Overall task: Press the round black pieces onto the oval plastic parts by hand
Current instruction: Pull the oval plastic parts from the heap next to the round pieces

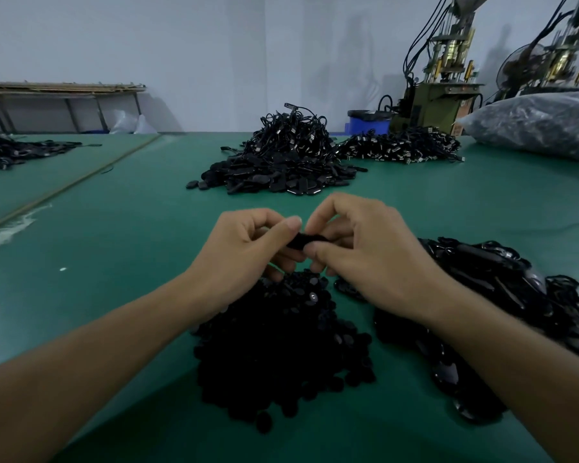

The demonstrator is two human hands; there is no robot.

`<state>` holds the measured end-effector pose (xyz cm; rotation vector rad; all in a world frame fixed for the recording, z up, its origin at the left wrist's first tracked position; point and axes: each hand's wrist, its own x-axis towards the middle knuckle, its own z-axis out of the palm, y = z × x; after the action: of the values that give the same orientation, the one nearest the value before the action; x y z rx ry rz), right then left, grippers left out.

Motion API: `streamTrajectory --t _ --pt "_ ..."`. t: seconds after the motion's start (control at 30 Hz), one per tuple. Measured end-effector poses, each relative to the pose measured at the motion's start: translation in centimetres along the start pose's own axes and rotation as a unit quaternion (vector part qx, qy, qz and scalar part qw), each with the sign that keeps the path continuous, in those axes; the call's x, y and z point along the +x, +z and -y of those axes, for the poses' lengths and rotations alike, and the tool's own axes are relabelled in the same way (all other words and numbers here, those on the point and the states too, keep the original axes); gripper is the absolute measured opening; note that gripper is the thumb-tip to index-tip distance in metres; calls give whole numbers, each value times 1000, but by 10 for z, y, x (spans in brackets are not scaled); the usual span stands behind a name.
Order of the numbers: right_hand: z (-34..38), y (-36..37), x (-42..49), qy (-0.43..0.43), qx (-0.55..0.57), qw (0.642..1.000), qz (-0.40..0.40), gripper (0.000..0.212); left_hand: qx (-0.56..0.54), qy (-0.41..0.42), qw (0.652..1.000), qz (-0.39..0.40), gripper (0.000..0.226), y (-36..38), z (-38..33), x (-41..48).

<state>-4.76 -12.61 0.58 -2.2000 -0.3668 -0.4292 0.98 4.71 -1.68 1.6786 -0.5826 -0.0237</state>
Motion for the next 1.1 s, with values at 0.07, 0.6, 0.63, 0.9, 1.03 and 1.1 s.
streamTrajectory --t 0.07,0.6,0.63,0.9,1.03,1.1 --pt "-5 8 -2 15 -8 1000 -8 25 -22 7 999 -23 22 -1 8 -5" --pt "-20 12 -22 -2 -246 965 95 22 -35 7 997 -69 15 -5 24 -11" --pt "-20 12 -23 -1 -244 965 91 21 -33 5 997 -68 16 -5 24 -11" --pt "-16 14 -25 -6 -241 968 73 19 -16 14 997 -68 20 -4 24 -11" --pt "-15 13 -27 -1 -220 973 68 10 -18 21 997 -71 22 -3 24 -11" --pt "-15 12 -27 0 -225 972 70 7 -16 20 997 -70 24 -3 24 -11"
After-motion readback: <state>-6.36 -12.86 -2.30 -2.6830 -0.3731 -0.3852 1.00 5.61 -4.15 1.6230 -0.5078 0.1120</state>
